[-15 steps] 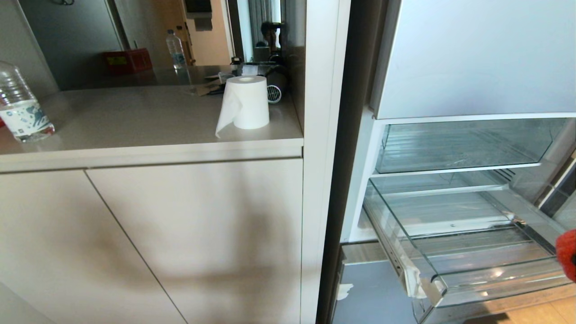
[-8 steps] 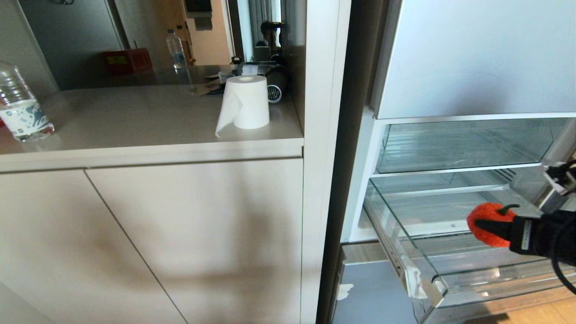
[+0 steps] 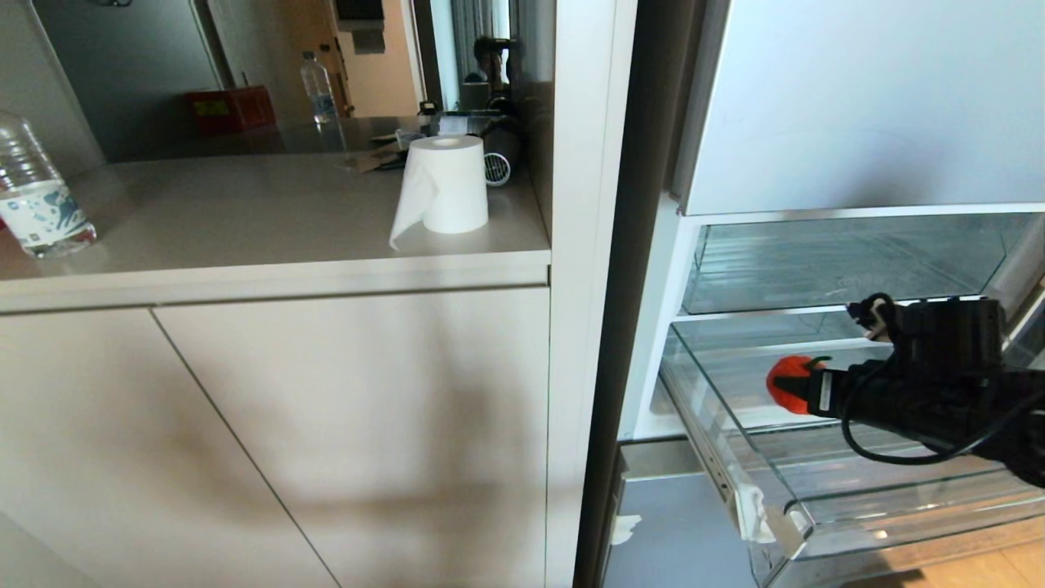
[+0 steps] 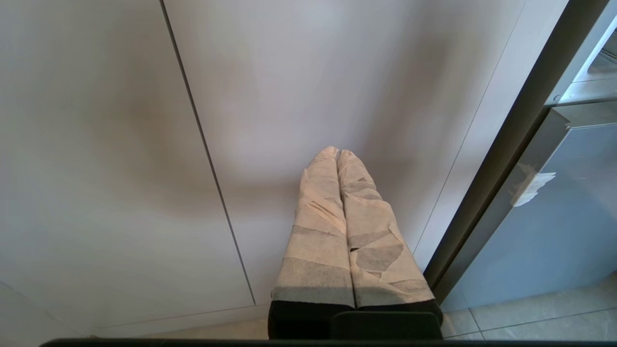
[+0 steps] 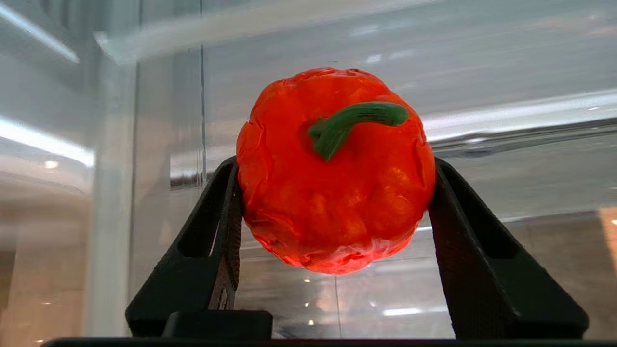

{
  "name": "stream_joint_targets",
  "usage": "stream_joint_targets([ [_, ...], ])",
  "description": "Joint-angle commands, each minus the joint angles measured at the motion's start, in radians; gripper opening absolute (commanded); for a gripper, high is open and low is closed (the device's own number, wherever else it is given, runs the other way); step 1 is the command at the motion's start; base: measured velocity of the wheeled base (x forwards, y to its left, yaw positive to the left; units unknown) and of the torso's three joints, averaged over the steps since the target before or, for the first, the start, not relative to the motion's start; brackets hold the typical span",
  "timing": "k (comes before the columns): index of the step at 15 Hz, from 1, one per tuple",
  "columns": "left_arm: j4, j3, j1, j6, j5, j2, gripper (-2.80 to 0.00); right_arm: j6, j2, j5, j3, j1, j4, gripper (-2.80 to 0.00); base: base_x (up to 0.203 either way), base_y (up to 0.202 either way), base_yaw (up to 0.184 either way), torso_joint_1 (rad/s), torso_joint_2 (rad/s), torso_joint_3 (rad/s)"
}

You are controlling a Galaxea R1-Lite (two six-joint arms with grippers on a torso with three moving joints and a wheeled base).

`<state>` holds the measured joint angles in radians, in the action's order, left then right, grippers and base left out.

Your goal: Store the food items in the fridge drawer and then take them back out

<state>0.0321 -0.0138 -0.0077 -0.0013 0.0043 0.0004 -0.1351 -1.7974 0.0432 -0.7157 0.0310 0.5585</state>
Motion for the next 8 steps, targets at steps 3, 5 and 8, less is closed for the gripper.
stream_joint_targets([
  [3, 0.0, 0.0, 0.0, 0.0, 0.0, 0.0, -2.8, -0.001, -0.116, 0.0, -0.02, 0.01, 0.008, -2.8, 0.0, 0.0, 0.0, 0.0, 0.0, 0.0],
  [5, 0.0, 0.0, 0.0, 0.0, 0.0, 0.0, -2.8, -0.009, -0.134, 0.0, -0.022, 0.009, 0.008, -2.8, 0.0, 0.0, 0.0, 0.0, 0.0, 0.0],
  [8, 0.0, 0.0, 0.0, 0.0, 0.0, 0.0, -2.8, -0.018, -0.145, -0.003, -0.028, 0.01, 0.008, 0.0, 0.0, 0.0, 0.0, 0.0, 0.0, 0.0],
])
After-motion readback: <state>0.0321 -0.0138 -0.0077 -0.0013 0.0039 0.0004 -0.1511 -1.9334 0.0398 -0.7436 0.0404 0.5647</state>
